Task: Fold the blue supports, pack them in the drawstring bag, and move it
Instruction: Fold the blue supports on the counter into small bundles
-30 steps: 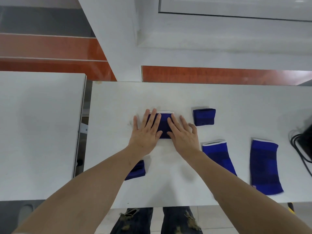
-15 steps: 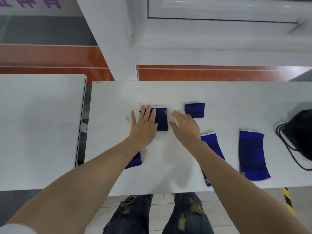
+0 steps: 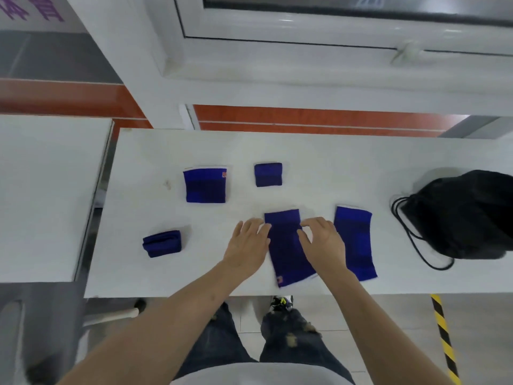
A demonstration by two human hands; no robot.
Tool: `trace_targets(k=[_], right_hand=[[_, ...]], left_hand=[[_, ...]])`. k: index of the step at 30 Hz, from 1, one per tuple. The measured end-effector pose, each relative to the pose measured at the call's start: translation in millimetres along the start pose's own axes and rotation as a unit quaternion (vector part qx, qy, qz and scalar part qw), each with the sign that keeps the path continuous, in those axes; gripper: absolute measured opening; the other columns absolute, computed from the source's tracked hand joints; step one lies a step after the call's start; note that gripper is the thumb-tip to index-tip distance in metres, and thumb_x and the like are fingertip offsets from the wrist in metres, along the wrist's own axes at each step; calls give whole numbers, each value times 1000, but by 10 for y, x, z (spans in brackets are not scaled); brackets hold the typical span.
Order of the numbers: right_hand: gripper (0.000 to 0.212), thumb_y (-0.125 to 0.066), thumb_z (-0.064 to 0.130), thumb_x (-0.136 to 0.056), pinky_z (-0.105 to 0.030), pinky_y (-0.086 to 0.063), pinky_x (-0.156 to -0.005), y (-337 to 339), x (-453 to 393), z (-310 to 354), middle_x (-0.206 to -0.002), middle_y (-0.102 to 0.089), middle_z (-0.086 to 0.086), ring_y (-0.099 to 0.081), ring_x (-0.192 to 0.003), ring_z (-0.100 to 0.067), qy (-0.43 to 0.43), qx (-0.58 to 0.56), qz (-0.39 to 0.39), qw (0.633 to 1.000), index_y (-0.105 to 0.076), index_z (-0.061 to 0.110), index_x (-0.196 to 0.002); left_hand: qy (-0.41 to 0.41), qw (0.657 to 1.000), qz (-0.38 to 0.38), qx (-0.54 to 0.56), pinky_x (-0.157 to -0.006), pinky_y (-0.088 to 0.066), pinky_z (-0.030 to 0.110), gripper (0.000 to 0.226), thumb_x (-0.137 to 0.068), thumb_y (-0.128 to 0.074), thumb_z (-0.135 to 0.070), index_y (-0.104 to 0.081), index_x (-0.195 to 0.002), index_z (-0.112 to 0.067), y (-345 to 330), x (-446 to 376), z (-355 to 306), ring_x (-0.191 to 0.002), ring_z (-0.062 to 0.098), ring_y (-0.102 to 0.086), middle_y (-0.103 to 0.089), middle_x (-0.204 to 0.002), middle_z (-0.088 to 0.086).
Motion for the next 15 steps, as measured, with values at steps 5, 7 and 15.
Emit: trace_targets(k=[5,7,15], right_hand=[[19,-66,30,-97,-39,-57,-75,156,121,-723,-113,-67,0,-58,-105,-22,-49,18,6,999,-68,19,-113],[21,-65,30,-97,-39,-56,-79,177,126,-991,-118,-65,-1,-58,-107,-24,-67,21,18,997,-66,19,-115],[43,-69,32,-96,-41,-53,-92,199,2,-1694,-136,-48,-8,-49,-118,-28,-162,16,68,984,-54,20,-134]], left_hand=[[13,995,77,-65,-125,-2,56,55,-108,-36,-40,-24,-158,-21,-433,2,-448,-154,24,-15,-19,-166,6],[25,990,101,-99,-121,5,64,64,-106,-38,-48,-16,-161,-22,-591,10,-544,-157,27,-1,-5,-170,9],[36,986,102,-128,-122,-1,67,75,-103,-42,-54,-8,-163,-22,-748,-261,-770,-157,27,12,9,-171,7]])
Point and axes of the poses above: each hand's wrist, its own x-axis away from the middle knuckle, its own y-axis out of the back of the hand, z = x × y, the point moved 3 cm from there along -x, towards the middle knuckle
